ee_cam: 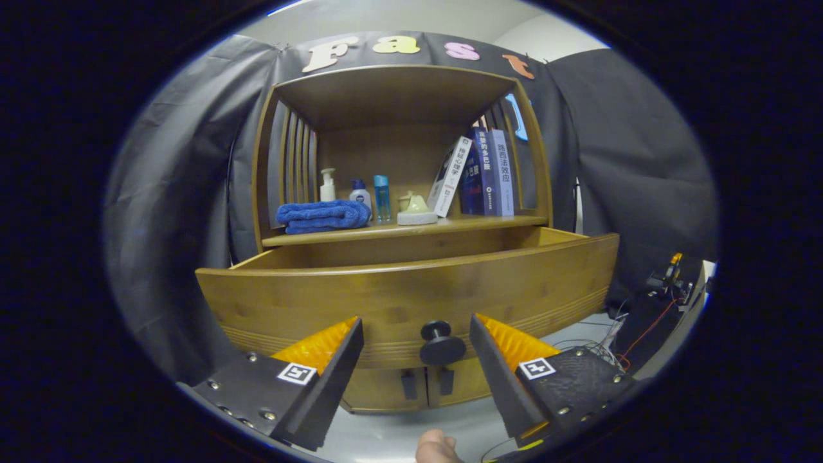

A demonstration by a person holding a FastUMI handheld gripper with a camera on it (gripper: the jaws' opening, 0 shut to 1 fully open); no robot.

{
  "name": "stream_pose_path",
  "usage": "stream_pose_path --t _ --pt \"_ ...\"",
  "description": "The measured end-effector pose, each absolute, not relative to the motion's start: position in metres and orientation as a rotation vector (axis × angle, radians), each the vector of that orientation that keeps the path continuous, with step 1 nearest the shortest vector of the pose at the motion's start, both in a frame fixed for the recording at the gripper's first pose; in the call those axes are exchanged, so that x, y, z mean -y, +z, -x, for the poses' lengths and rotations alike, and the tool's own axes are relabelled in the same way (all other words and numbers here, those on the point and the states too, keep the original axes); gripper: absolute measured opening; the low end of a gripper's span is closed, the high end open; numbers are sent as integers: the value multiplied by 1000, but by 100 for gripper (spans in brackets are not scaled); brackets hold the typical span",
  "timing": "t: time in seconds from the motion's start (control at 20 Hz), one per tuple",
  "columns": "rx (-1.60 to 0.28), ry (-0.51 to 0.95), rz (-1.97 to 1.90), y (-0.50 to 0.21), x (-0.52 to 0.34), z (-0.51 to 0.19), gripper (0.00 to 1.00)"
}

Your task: Pull open the drawer, take out the items inside it, and place them on the countertop above the cabinet.

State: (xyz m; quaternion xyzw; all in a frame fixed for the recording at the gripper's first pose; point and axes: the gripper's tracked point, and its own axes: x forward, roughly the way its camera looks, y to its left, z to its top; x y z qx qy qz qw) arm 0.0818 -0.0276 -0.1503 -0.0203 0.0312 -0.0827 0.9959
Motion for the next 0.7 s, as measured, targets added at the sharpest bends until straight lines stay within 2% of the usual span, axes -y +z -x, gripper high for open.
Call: stream_pose_path --t 0.7 --pt "-29 -70 32 -147 18 -110 99"
